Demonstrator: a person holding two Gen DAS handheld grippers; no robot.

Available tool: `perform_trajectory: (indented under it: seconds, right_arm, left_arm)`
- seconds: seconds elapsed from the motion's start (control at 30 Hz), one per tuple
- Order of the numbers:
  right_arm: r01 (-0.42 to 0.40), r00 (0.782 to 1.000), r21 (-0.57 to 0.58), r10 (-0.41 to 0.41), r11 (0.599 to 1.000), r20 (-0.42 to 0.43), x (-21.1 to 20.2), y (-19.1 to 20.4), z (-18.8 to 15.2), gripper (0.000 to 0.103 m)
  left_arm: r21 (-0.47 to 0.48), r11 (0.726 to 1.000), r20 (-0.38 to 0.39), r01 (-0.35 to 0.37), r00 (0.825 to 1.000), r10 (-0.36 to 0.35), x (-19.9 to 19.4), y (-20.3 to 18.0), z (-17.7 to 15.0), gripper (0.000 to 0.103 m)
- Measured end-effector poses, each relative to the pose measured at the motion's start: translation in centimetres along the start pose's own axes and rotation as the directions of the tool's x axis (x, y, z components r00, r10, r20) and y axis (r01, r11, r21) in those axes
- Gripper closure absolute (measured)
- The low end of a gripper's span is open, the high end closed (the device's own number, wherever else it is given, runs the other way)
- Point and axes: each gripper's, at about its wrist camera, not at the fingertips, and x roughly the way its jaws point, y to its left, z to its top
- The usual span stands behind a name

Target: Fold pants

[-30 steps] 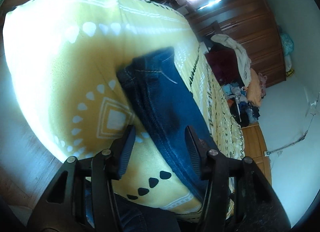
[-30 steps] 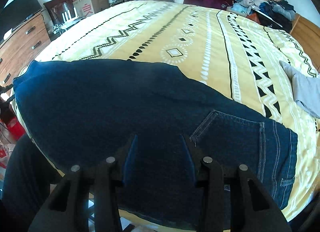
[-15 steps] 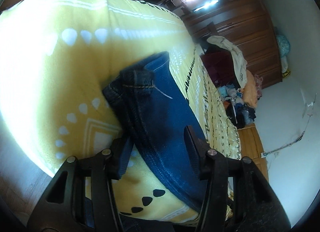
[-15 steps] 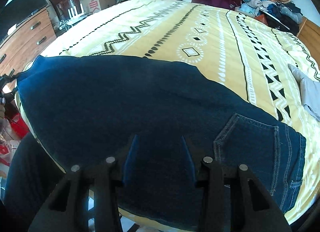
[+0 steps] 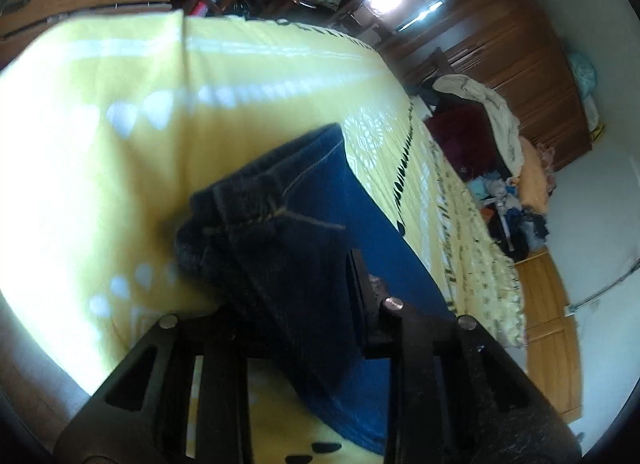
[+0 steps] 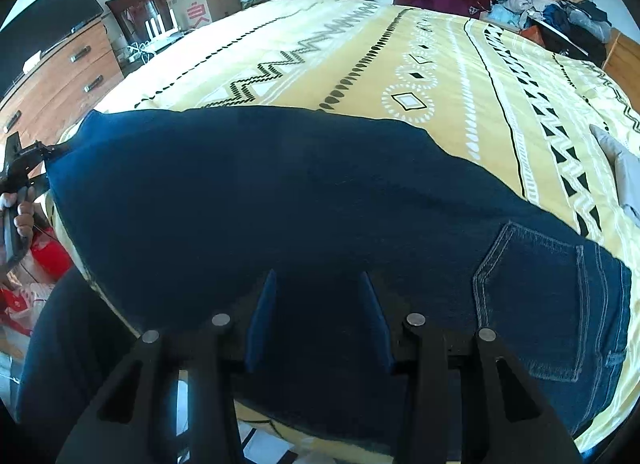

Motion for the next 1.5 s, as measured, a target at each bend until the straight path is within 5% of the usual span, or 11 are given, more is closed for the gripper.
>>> perform_trajectory:
  seconds: [0.23,0.37,0.5,0.6,0.7,0.77,0.9,1.1,1.2,1.33,1.5]
  right_arm:
    - [0.016,0.997,0.128,-0.024,0.992,0.067,-2.4,-3.3,-1.1,0.055]
    - [0.030,0.996,0.225,-0.047,0.974,0.071,-3.2,-6.9,-2.8,0.055]
    - [0.046,0.994,0.268,-0.070,0.962,0.080,-4.3,-10.0,-4.6,0.055]
    - [0.061,0.990,0.308,-0.096,0.949,0.100,-5.2,-12.3,-5.8,0.055]
    - [0.069,0.989,0.350,-0.110,0.934,0.099,-5.8,-14.5,-7.3,0.055]
    - [0.060,0.990,0.355,-0.100,0.933,0.096,-5.9,-15.3,-7.9,0.055]
    - [0.031,0.992,0.295,-0.066,0.955,0.111,-6.1,-14.4,-7.6,0.054]
    - [-0.144,0.978,0.267,0.096,0.953,0.186,-4.6,-12.4,-3.9,0.054]
    - [-0.228,0.957,0.198,0.183,0.953,0.223,-3.6,-10.0,-0.9,0.054]
    - [-0.343,0.928,0.090,0.322,0.935,0.189,-1.0,-5.6,0.5,0.054]
    - [-0.268,0.963,0.056,0.266,0.962,0.044,2.6,-4.8,-3.2,0.056]
  left_arm:
    - [0.346,0.935,-0.030,0.082,0.997,-0.076,0.0,-12.3,-0.1,0.095]
    - [0.554,0.796,-0.122,0.244,0.970,-0.212,0.7,-24.1,-4.2,0.095]
    - [0.656,0.630,-0.312,0.416,0.909,-0.276,3.3,-32.3,-12.7,0.093]
    - [0.694,0.539,-0.469,0.477,0.868,-0.165,8.3,-33.3,-22.5,0.090]
    - [0.734,0.484,-0.583,0.477,0.808,0.089,13.4,-30.7,-31.3,0.084]
    - [0.778,0.434,-0.523,0.454,0.851,0.047,12.3,-29.6,-32.5,0.079]
    - [0.723,0.518,-0.564,0.457,0.824,0.060,11.9,-30.0,-30.1,0.069]
    - [0.663,0.512,-0.641,0.547,0.767,0.011,8.9,-28.7,-31.9,0.042]
    - [0.603,0.578,-0.657,0.549,0.753,-0.029,8.4,-28.5,-31.1,0.042]
    - [0.550,0.700,-0.592,0.456,0.804,-0.059,7.6,-25.7,-26.4,0.042]
    - [0.462,0.831,-0.432,0.308,0.897,-0.092,5.5,-21.1,-18.2,0.042]
